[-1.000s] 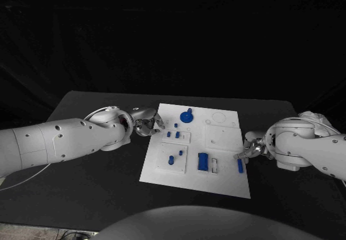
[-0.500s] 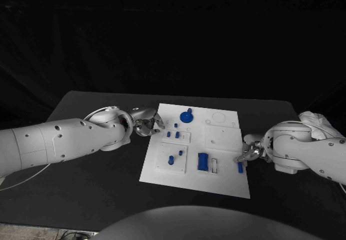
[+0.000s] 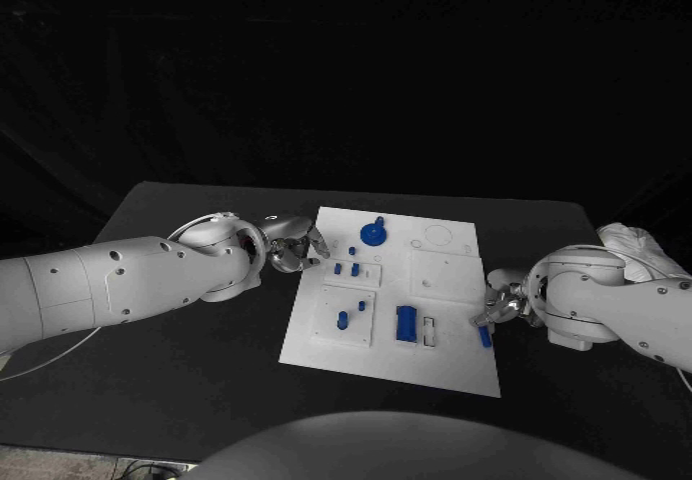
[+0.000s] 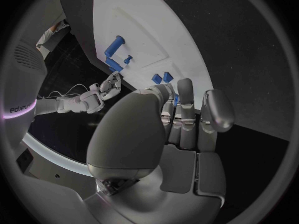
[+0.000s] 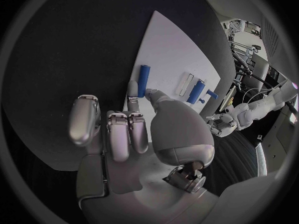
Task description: Assemble the parts on the task board
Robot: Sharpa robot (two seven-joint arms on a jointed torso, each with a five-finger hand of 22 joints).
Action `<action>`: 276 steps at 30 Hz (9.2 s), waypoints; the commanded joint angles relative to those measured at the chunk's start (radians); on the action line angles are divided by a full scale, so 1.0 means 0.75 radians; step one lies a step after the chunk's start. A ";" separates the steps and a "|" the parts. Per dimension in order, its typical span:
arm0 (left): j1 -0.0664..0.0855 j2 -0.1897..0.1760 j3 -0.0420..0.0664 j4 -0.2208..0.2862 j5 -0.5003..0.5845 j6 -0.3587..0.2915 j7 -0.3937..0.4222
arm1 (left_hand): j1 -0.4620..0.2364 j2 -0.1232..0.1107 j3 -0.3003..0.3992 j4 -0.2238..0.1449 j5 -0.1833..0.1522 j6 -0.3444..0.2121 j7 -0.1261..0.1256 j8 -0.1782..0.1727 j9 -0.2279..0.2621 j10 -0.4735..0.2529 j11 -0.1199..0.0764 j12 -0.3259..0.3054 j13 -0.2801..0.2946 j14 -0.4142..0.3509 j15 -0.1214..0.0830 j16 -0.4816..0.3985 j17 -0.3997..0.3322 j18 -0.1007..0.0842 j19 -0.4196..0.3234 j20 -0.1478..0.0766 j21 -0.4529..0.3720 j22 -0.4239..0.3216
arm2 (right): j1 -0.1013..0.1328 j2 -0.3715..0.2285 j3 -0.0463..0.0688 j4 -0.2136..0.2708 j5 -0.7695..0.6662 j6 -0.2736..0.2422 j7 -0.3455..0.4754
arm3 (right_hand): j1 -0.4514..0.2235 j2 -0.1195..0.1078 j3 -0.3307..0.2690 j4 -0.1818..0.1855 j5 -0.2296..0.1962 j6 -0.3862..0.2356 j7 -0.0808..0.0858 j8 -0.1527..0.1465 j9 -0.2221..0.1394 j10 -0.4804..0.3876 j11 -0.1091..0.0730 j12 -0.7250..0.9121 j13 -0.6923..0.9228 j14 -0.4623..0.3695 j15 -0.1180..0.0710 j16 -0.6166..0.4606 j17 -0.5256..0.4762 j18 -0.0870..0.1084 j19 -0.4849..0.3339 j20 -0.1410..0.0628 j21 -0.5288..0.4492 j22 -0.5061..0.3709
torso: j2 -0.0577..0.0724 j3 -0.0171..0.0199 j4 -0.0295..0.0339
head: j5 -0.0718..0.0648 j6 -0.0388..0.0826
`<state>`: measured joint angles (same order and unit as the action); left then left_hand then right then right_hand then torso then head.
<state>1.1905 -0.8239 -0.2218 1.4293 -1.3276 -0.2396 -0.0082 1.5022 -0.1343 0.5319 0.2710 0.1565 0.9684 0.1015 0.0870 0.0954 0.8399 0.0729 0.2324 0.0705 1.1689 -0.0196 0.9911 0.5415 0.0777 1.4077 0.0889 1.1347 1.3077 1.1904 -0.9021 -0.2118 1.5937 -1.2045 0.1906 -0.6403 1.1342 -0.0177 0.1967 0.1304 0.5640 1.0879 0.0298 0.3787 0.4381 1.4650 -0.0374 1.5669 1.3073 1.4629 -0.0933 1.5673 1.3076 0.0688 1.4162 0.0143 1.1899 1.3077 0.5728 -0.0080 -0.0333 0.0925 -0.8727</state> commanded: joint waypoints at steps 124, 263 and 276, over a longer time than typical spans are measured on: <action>-0.001 0.020 0.000 -0.017 0.010 0.063 -0.025 | 0.005 0.005 0.012 -0.001 0.004 -0.011 -0.002 0.001 0.001 0.020 0.008 -0.006 -0.001 -0.011 0.007 -0.009 -0.004 0.012 -0.012 0.004 -0.022 0.198 | -0.013 0.087 -0.010 -0.017 0.640 -0.193 0.108 | -0.215 -0.006 0.187 -0.042 -0.199 -0.082 0.013 -0.107 0.269 0.141 0.007 0.005 0.351 0.123 0.006 -0.049 0.284 0.032 -0.020 0.011 -0.107 0.183 | 0.000 -0.0001 0.0006 | 0.013 0.000; 0.005 -0.078 0.003 0.079 0.979 -0.354 0.770 | -0.327 -0.009 -0.419 0.009 0.117 -0.077 0.011 -0.003 0.002 -0.173 0.008 -0.123 0.042 -1.050 0.118 -0.644 -0.318 0.050 -1.314 0.060 -1.339 -0.158 | -0.048 -0.058 -0.013 -0.034 1.220 -0.581 1.617 | 0.024 0.234 -0.637 0.214 -0.577 -1.039 0.076 -0.068 0.010 -1.886 0.190 -1.702 -1.188 -1.845 0.306 -1.981 -1.534 -0.007 -1.804 0.366 -1.561 -1.446 | -0.109 -0.0090 0.0099 | 0.009 0.000; -0.002 -0.060 0.001 0.050 1.181 -0.069 0.735 | -0.487 -0.104 -0.976 0.043 -0.135 -0.851 -0.252 -0.068 -0.077 -1.076 -0.283 -0.288 -0.075 -1.559 0.035 -1.321 -0.722 -0.003 -1.877 0.267 -1.501 -1.569 | -0.073 -0.026 -0.013 -0.072 1.203 -0.490 1.634 | 0.044 0.229 -0.650 0.214 -0.562 -1.248 -0.230 -0.374 -0.497 -1.953 -0.161 -2.089 -1.743 -1.951 0.167 -2.090 -1.743 0.054 -1.888 0.299 -1.587 -1.744 | -0.096 -0.0104 0.0090 | -0.006 0.000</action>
<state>1.1895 -0.8702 -0.2218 1.4648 -0.5096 -0.3649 0.5199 1.1441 -0.2080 -0.1943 0.3019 0.0599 0.3337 -0.0862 0.0379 0.0375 0.0357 -0.1378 0.0194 0.0153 0.0016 0.0101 0.0035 0.0010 0.0694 0.0017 0.2874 0.0150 0.1343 1.1374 -0.9229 -0.2219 1.5412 -0.3117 -0.2297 0.5563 1.1640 0.1546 -0.2960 0.2925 0.1376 0.1537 -0.1362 0.1018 0.0676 0.0003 -0.1555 0.0034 0.0014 -0.0001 0.0370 0.0028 0.0012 0.0925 0.0001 0.2442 0.0036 0.0011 0.4962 -0.0155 -0.0245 0.0869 -0.8727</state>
